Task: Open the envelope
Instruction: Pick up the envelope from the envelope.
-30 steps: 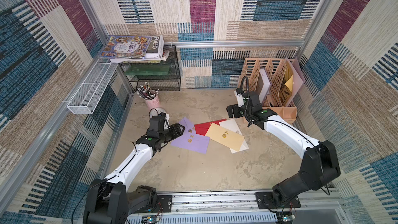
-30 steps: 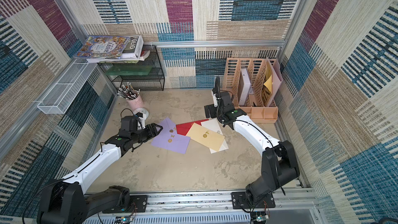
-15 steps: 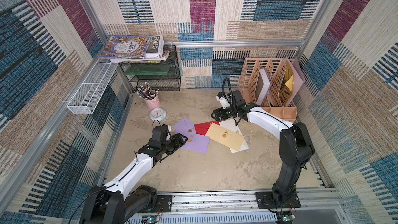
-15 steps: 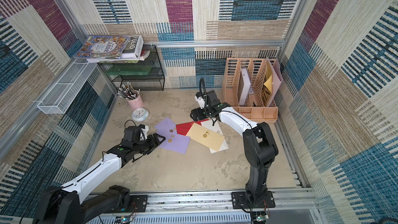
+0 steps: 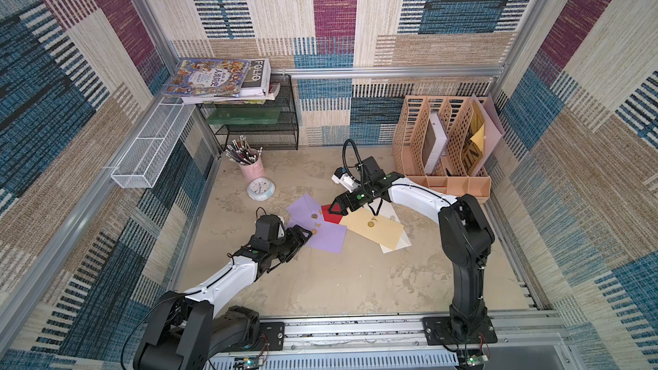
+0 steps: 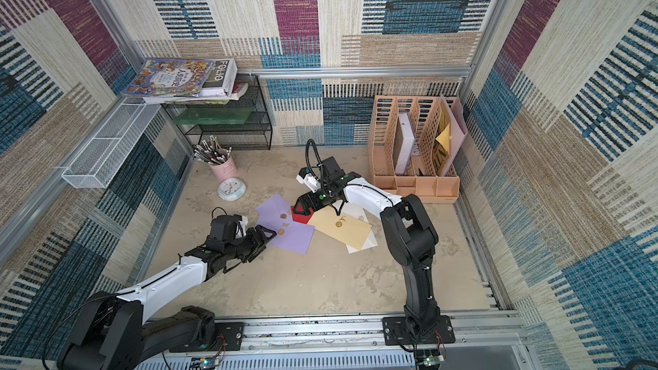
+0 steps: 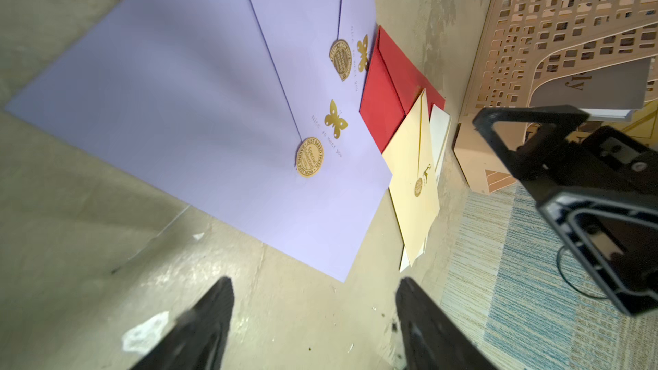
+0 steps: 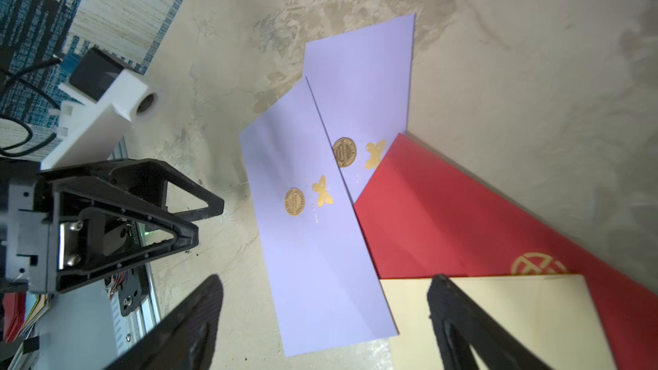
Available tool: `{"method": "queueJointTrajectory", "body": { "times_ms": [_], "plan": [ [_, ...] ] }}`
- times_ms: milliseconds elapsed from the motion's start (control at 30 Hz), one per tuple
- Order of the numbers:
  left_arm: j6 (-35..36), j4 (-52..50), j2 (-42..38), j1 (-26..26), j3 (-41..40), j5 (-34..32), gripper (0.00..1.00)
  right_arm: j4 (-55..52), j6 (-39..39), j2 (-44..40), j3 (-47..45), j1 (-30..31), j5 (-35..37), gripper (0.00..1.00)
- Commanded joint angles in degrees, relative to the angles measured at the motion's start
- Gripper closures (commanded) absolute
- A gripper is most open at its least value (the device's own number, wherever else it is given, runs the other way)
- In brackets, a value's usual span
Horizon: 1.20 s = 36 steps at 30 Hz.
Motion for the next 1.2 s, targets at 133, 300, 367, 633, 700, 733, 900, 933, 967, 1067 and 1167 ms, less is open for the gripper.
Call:
{"method": "queueJointTrajectory", "body": {
  "times_ms": [133, 300, 367, 633, 700, 733, 900, 933, 967, 1067, 1167],
  "plan": [
    [0.3, -0.7, -1.3, -0.2, 0.9, -2.3, 0.25, -1.8, -1.4, 2.1, 2.3, 0.9, -2.2, 0.08],
    [0.3, -0.6, -0.1, -0.2, 1.3, -1.9, 0.25, -1.8, -1.8, 3.2, 2.8, 0.9, -2.4, 0.08],
    [0.3, -0.6, -0.2, -0.2, 1.1, -2.3, 0.25, -1.9, -1.8, 3.9, 3.2, 0.9, -2.6, 0.08],
    [0.8, -2.3, -0.9, -0.2, 1.7, -3.0, 0.24, -1.9, -1.9, 5.3, 4.2, 0.7, -3.0, 0.08],
    [0.8, -2.2, -0.8, -0.1, 1.5, -3.1, 0.24, -1.9, -2.0, 5.5, 4.3, 0.6, -3.2, 0.08],
    [0.8, -2.0, -0.7, -0.1, 1.4, -3.0, 0.24, -1.9, -2.1, 5.6, 4.3, 0.6, -3.3, 0.08],
    [0.6, -1.2, 0.4, -0.2, 0.7, -3.0, 0.24, -2.0, -2.2, 6.9, 4.6, 0.4, -3.8, 0.08],
    [0.5, -1.0, 0.6, -0.2, 0.7, -3.1, 0.24, -2.0, -2.1, 7.1, 4.6, 0.3, -4.0, 0.08],
    [0.5, -0.9, 0.8, -0.2, 0.6, -3.2, 0.24, -1.9, -2.2, 7.3, 4.6, 0.3, -3.9, 0.08],
    [0.6, -0.3, 1.6, -0.2, 0.2, -3.4, 0.24, -1.7, -2.3, 8.1, 4.7, 0.2, -4.1, 0.08],
    [0.7, 0.4, 2.7, -0.2, 0.1, -3.3, 0.24, -1.8, -2.3, 8.8, 4.7, 0.2, -4.2, 0.08]
  ]
}}
